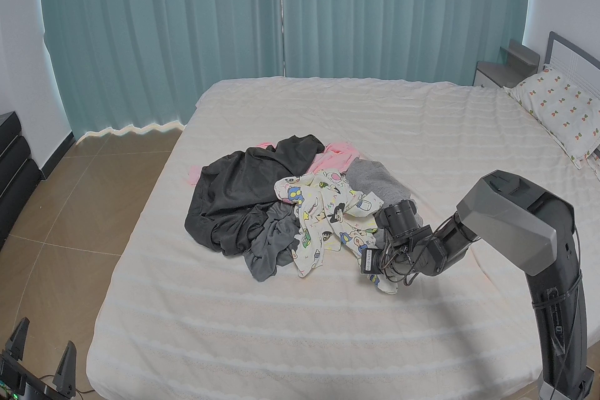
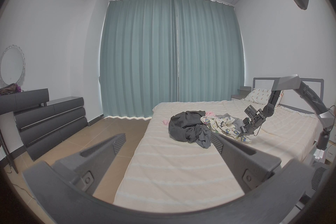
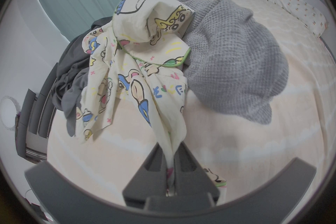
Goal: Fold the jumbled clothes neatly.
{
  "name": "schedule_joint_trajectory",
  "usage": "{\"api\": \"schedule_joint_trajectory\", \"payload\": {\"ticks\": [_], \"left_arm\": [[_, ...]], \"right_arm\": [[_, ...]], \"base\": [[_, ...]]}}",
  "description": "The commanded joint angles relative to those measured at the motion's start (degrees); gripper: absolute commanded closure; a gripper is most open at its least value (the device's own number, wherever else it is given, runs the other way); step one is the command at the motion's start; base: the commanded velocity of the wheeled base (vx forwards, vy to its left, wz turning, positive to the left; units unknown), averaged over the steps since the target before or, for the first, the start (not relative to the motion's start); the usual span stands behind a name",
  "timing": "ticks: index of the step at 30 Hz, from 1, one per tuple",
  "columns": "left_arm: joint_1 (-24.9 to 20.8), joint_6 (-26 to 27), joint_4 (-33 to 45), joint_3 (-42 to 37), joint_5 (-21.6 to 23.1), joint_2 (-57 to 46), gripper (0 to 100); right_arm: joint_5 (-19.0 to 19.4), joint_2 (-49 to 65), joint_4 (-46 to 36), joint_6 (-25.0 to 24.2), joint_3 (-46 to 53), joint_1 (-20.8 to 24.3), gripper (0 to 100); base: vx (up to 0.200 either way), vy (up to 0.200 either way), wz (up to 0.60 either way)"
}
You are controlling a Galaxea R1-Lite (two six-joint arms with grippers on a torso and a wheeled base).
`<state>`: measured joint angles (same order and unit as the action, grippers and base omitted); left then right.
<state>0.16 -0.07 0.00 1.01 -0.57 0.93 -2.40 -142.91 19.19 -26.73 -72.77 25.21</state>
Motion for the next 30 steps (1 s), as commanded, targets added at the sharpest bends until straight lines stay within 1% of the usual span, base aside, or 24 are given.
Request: {"api": "schedule_joint_trajectory", "payload": {"ticks": [1, 2, 3, 4, 9, 11, 13, 17, 18, 19, 21, 22, 23, 24, 25, 27, 28, 29, 30], "left_arm": [[0.02, -0.01, 0.00, -1.01, -0.04, -0.75, 0], [0.02, -0.01, 0.00, -1.01, -0.04, -0.75, 0], [0.02, -0.01, 0.00, -1.01, -0.04, -0.75, 0], [0.02, 0.34, 0.00, -1.01, -0.13, -0.75, 0], [0.02, 0.60, 0.09, -1.01, -0.13, -0.84, 0], [0.02, 0.42, 0.00, -1.01, -0.04, -0.75, 0], [0.02, 0.51, 0.00, -1.01, -0.04, -0.75, 0], [0.02, 0.51, 0.00, -1.01, 0.05, -0.75, 0], [0.02, 0.51, -0.09, -1.01, 0.13, -0.84, 0], [0.02, 0.95, -0.09, -1.01, 0.49, -0.84, 0], [0.02, 1.04, -0.09, -1.01, 0.57, -0.84, 0], [0.02, 2.45, -0.18, -1.01, 0.75, -0.84, 0], [0.02, 2.71, -0.88, -0.75, 0.75, -0.84, 0], [-0.07, 1.83, -2.11, 1.45, 0.92, -0.22, 0], [-0.33, -0.19, -4.04, 6.11, 0.84, 0.92, 0], [-1.30, -7.75, -5.45, 18.59, 1.54, 8.74, 0], [-1.56, -9.07, -5.45, 20.96, 1.89, 10.76, 0], [-2.53, -9.51, -5.10, 24.48, 3.91, 14.54, 0], [-2.53, -9.51, -5.10, 24.48, 3.91, 14.54, 0]], "right_arm": [[4.95, 10.11, 0.50, -2.62, 8.69, 0.01, 100], [5.92, 11.34, 0.59, -2.53, 10.28, 0.01, 100], [5.92, 11.34, 0.59, -2.53, 10.28, 0.01, 100], [7.67, 14.50, 0.85, -2.45, 13.88, 0.01, 100], [10.66, 22.76, 4.72, -2.62, 23.02, 0.01, 100], [11.19, 24.35, 5.42, -2.62, 24.43, 0.01, 100], [13.04, 29.18, 6.92, -2.62, 27.94, 0.10, 100], [15.41, 35.86, 7.09, -2.62, 30.05, 0.10, 100], [15.59, 36.74, 7.09, -2.62, 30.14, 0.10, 100], [16.02, 39.99, 7.09, -2.71, 30.40, 0.01, 100], [16.11, 40.52, 7.09, -2.71, 30.40, 0.01, 100], [16.20, 44.12, 7.09, -2.53, 30.31, 0.10, 100], [16.20, 46.05, 7.09, -2.53, 29.96, 0.19, 100], [16.29, 47.29, 7.00, -2.53, 29.61, 0.28, 100], [16.55, 48.52, 7.00, -2.53, 29.35, 0.54, 100], [17.78, 50.80, 7.00, -2.36, 28.12, 1.24, 100], [18.13, 51.24, 7.00, -2.27, 27.59, 1.33, 100], [18.57, 52.03, 6.92, -2.18, 26.27, 1.42, 100], [18.57, 52.03, 6.92, -2.18, 26.27, 1.42, 100]], "base": [[0.000, 0.000, 0.00], [0.000, 0.000, 0.00], [0.000, 0.000, 0.00], [0.000, 0.000, 0.00], [0.000, 0.000, 0.00], [0.000, 0.000, 0.00], [0.000, 0.000, 0.00], [0.000, 0.000, 0.00], [0.000, 0.000, 0.00], [0.000, 0.000, 0.00], [0.000, 0.000, 0.00], [0.000, 0.000, 0.00], [0.000, 0.000, 0.00], [0.000, 0.000, 0.00], [0.000, 0.000, 0.00], [0.000, 0.000, 0.00], [0.000, 0.000, 0.00], [0.000, 0.000, 0.00], [0.000, 0.000, 0.00]]}}
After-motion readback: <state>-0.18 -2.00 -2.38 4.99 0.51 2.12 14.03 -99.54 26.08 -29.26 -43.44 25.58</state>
